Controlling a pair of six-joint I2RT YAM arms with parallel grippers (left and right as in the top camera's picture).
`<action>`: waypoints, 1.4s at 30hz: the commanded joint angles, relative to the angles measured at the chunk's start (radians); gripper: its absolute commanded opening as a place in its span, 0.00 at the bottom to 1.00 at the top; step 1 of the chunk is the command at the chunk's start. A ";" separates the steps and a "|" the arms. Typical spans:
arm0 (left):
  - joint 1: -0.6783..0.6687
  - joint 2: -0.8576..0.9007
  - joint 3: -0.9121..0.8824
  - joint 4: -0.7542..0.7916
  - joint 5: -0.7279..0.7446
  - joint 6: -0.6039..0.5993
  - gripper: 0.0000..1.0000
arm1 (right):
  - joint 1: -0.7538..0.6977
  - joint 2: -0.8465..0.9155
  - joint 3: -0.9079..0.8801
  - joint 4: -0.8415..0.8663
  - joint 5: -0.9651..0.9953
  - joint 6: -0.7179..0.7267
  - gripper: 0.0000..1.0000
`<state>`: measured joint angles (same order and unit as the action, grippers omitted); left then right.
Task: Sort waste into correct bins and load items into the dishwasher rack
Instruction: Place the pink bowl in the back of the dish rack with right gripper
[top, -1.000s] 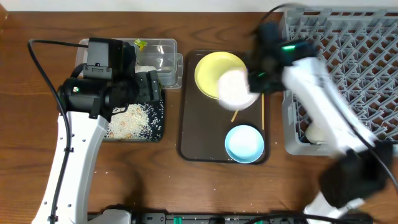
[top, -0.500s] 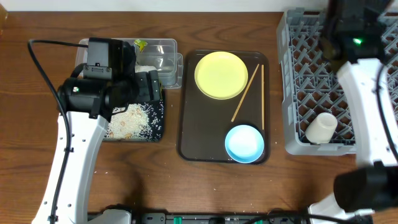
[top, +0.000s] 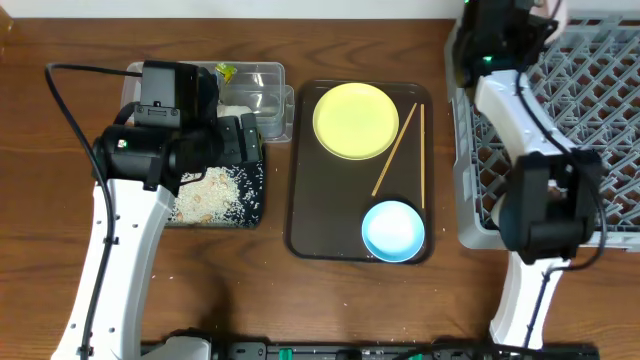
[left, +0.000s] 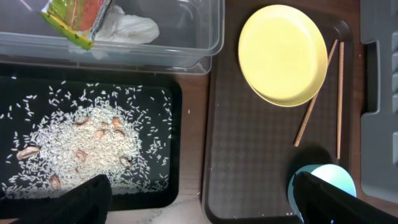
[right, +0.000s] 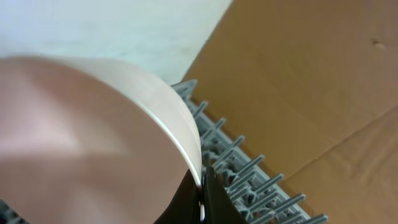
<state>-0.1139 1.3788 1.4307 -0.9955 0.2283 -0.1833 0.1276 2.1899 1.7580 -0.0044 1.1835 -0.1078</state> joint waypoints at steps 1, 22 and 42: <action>0.004 0.002 -0.008 -0.002 -0.013 0.005 0.95 | 0.043 0.053 0.002 0.049 0.012 -0.114 0.01; 0.004 0.002 -0.008 -0.003 -0.013 0.005 0.95 | 0.075 0.148 0.002 0.389 0.195 -0.429 0.01; 0.004 0.002 -0.008 -0.003 -0.012 0.005 0.95 | 0.141 0.147 -0.006 -0.048 0.147 -0.147 0.56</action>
<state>-0.1139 1.3788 1.4307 -0.9955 0.2287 -0.1833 0.2279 2.3280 1.7504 -0.0521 1.3430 -0.2939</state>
